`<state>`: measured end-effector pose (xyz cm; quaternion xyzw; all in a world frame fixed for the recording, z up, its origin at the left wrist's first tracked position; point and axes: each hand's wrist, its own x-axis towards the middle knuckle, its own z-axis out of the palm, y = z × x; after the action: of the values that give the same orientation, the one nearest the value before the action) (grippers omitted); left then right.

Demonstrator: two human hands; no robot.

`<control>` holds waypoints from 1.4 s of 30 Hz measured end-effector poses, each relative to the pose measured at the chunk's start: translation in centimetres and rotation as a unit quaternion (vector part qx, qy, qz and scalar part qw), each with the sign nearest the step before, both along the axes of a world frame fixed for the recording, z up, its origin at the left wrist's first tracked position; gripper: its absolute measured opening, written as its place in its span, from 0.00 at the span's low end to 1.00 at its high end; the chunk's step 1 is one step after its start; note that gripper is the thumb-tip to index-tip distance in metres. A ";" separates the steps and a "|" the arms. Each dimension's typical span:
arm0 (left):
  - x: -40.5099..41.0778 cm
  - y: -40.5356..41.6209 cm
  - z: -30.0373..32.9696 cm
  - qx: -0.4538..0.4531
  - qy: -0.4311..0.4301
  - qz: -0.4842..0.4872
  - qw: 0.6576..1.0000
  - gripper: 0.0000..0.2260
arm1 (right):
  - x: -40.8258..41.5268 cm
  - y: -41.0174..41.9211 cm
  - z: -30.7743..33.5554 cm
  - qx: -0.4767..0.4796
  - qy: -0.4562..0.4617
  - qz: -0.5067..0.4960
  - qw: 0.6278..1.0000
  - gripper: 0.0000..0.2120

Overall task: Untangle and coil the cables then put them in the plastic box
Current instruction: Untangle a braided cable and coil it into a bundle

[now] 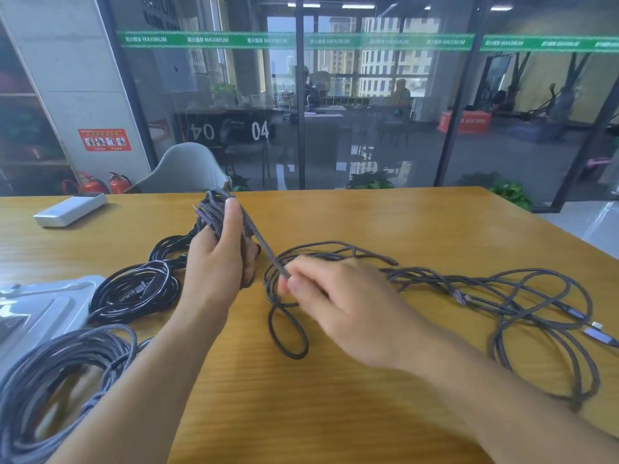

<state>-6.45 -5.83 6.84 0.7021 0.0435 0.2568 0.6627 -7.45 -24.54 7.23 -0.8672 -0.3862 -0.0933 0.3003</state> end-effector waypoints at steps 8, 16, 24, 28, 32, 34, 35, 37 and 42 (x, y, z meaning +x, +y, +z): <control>-0.9 -1.3 0.7 -0.084 -0.013 -0.097 0.992 0.22 | 1.0 0.8 -2.8 0.051 0.159 0.146 0.975 0.09; -1.4 -1.6 1.2 -0.139 -0.039 -0.172 0.974 0.22 | 3.0 0.7 -4.8 0.010 0.154 0.133 0.979 0.15; -1.9 -0.8 1.7 -0.148 -0.028 -0.259 0.954 0.15 | 5.5 -0.4 -4.9 -0.056 0.073 0.112 0.989 0.17; -2.5 0.1 2.8 -0.150 -0.048 -0.266 0.951 0.14 | 8.3 -3.4 -4.5 -0.058 0.070 0.028 0.995 0.18; -2.3 0.5 2.9 -0.145 -0.043 -0.258 0.954 0.14 | 10.3 -5.4 -4.9 -0.059 -0.019 -0.040 0.997 0.14; -2.1 0.4 2.5 -0.127 -0.030 -0.264 0.955 0.14 | 10.6 -5.2 -5.1 -0.059 -0.138 -0.094 0.984 0.20; -2.1 0.3 2.3 -0.111 -0.023 -0.264 0.958 0.14 | 10.5 -4.9 -4.9 -0.052 -0.196 -0.120 0.972 0.20; -2.0 0.0 2.1 -0.077 -0.011 -0.255 0.964 0.14 | 10.0 -4.6 -4.3 -0.018 -0.279 -0.161 0.947 0.16; -2.1 -0.1 2.0 -0.070 0.001 -0.261 0.963 0.14 | 9.2 -4.5 -3.8 0.050 -0.290 -0.204 0.934 0.13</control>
<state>-8.52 -5.96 8.83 0.6409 -0.1225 0.0707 0.7545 1.80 -29.00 3.42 -0.8463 -0.2663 -0.4190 0.1933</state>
